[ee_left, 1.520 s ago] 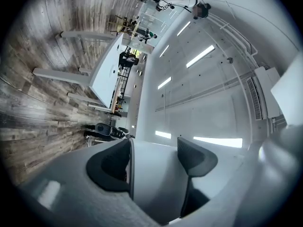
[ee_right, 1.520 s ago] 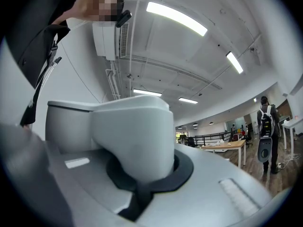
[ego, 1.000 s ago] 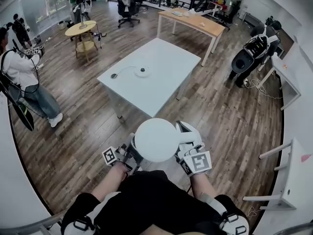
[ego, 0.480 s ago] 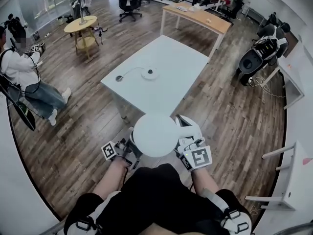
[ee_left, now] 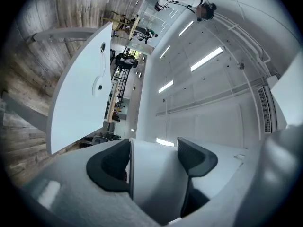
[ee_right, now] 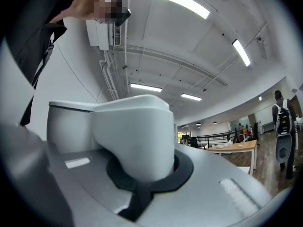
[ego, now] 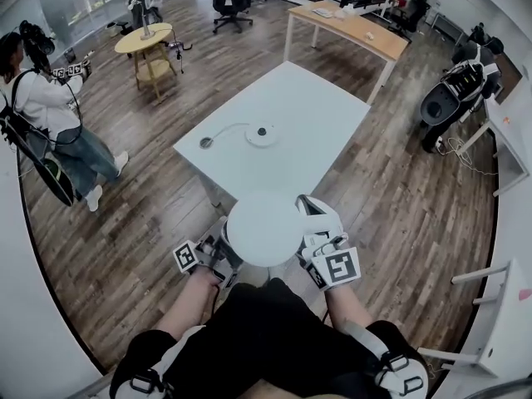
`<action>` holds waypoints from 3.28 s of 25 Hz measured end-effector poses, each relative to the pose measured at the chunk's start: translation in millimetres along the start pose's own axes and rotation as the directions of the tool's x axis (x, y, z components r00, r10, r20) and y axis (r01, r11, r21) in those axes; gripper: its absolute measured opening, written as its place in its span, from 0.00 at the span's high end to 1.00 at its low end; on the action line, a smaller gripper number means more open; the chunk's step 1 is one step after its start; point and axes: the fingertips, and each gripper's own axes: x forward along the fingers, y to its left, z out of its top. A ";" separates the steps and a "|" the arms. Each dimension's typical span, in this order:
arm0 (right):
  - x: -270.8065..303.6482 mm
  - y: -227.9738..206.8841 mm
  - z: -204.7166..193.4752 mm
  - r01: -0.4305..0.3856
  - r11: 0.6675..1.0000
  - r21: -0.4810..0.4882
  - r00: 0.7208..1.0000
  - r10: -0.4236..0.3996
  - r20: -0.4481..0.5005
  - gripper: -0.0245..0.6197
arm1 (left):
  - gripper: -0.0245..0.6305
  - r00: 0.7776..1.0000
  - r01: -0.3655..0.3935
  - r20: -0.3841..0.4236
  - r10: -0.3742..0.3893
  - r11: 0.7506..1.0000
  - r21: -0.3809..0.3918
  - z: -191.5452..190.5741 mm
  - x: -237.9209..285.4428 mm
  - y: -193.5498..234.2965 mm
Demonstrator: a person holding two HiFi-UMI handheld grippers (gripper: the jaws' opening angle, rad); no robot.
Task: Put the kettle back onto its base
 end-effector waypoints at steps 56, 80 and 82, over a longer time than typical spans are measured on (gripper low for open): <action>258.9 -176.3 -128.9 0.030 0.998 0.048 0.995 -0.025 -0.101 0.95 | 0.47 0.993 -0.117 0.029 0.119 0.992 -0.047 212.1 192.6 160.4; 328.3 -241.0 -200.4 0.228 0.973 0.028 0.964 -0.221 -0.148 0.95 | 0.48 0.937 -0.346 -0.045 0.347 0.938 0.019 291.2 252.5 249.6; 326.5 -244.0 -204.9 0.246 0.969 0.035 0.959 -0.238 -0.153 0.95 | 0.48 0.919 -0.387 -0.048 0.391 0.919 0.071 293.6 252.3 251.8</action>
